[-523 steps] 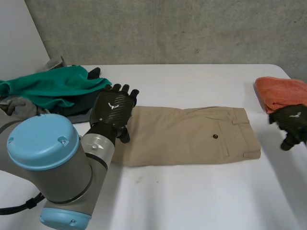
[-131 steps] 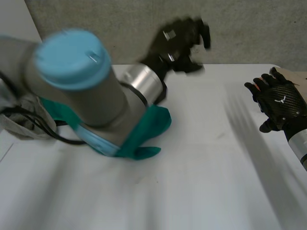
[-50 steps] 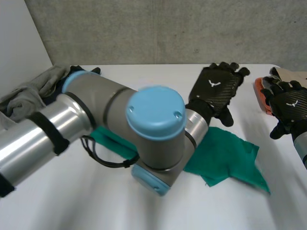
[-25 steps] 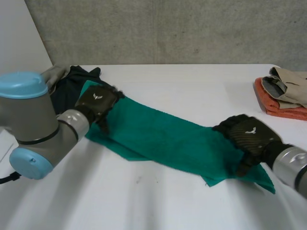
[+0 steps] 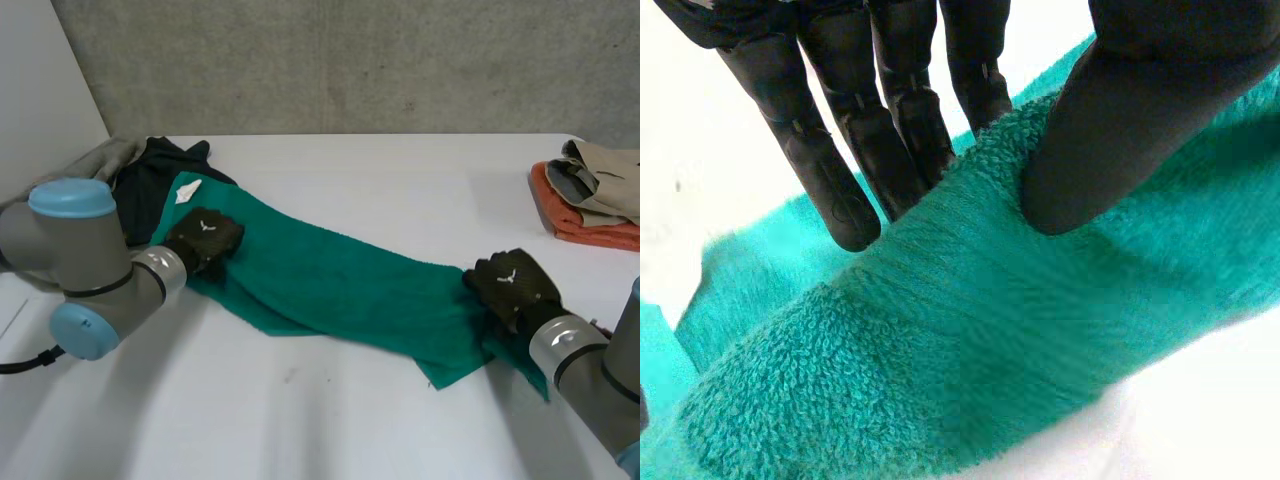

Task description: Fold the laundry.

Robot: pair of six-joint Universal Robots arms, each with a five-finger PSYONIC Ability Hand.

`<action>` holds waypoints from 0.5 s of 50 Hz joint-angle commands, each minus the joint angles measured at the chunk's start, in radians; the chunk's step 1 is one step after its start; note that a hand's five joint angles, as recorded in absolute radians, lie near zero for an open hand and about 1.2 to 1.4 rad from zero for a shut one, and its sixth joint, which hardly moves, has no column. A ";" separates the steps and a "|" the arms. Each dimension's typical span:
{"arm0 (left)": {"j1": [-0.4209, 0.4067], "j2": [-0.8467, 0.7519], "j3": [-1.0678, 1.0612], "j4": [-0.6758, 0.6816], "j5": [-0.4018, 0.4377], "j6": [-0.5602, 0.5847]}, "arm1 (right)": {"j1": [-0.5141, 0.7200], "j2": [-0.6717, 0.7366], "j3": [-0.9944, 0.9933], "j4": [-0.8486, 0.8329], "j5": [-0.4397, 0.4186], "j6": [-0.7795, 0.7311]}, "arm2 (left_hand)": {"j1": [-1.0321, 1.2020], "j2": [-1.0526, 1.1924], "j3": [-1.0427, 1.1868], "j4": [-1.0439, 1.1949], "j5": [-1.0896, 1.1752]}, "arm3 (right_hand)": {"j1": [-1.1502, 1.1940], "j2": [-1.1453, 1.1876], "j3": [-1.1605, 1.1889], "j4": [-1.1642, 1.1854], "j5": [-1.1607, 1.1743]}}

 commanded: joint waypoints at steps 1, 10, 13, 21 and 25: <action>-0.080 0.268 -0.104 -0.063 -0.048 -0.100 | -0.004 -0.186 -0.046 0.067 0.014 -0.062 | 0.246 0.202 0.212 0.200 0.245 | 0.271 0.214 0.211 0.209 0.242; -0.139 0.603 -0.125 -0.255 -0.102 -0.358 | -0.043 -0.335 -0.279 0.372 0.011 -0.077 | 0.246 0.202 0.212 0.200 0.245 | 0.271 0.214 0.211 0.209 0.242; -0.140 0.619 -0.114 -0.287 -0.107 -0.397 | -0.050 -0.336 -0.374 0.464 0.004 -0.077 | 0.246 0.202 0.212 0.200 0.245 | 0.271 0.214 0.211 0.209 0.242; -0.137 0.452 -0.051 -0.290 -0.125 -0.406 | -0.047 -0.148 -0.505 0.509 -0.006 -0.091 | 0.246 0.202 0.212 0.200 0.245 | 0.271 0.214 0.211 0.209 0.242; -0.140 0.273 0.032 -0.290 -0.151 -0.401 | -0.045 0.013 -0.565 0.505 -0.006 -0.105 | 0.246 0.202 0.212 0.200 0.245 | 0.271 0.214 0.211 0.209 0.242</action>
